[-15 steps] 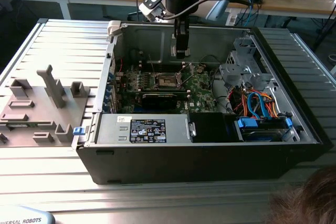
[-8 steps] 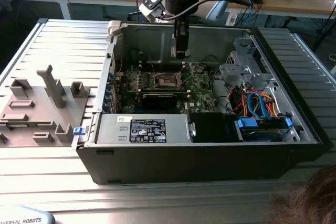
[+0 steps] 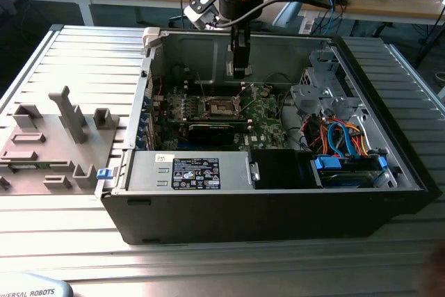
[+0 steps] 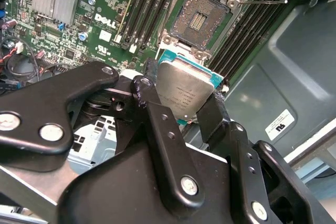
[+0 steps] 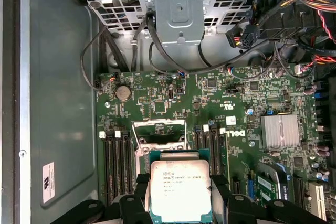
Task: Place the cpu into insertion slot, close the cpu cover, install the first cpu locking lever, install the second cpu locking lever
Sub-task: 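Place the cpu into insertion slot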
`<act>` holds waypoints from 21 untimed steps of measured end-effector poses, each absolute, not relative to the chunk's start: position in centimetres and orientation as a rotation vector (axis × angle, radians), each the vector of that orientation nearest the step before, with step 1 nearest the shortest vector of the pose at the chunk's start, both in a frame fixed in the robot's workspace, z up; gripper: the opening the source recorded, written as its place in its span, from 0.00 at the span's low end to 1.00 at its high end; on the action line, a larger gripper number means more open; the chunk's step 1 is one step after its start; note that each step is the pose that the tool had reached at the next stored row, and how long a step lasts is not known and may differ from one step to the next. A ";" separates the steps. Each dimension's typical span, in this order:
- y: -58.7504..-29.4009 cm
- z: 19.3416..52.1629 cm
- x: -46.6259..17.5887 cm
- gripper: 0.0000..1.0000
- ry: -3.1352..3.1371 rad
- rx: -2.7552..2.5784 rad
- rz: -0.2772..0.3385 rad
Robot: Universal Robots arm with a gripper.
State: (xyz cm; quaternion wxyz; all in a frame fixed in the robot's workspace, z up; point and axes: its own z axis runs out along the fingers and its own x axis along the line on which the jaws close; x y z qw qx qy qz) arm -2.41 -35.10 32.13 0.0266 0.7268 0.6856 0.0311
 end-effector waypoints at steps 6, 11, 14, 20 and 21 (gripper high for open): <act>-35.0 31.9 -2.5 0.54 2.119 2.245 0.096; -35.0 31.7 -2.5 0.54 2.188 2.180 0.099; -35.0 31.6 -2.6 0.54 2.194 2.174 0.099; -35.0 31.5 -2.6 0.54 2.194 2.174 0.099; -35.0 31.4 -2.6 0.54 2.194 2.174 0.099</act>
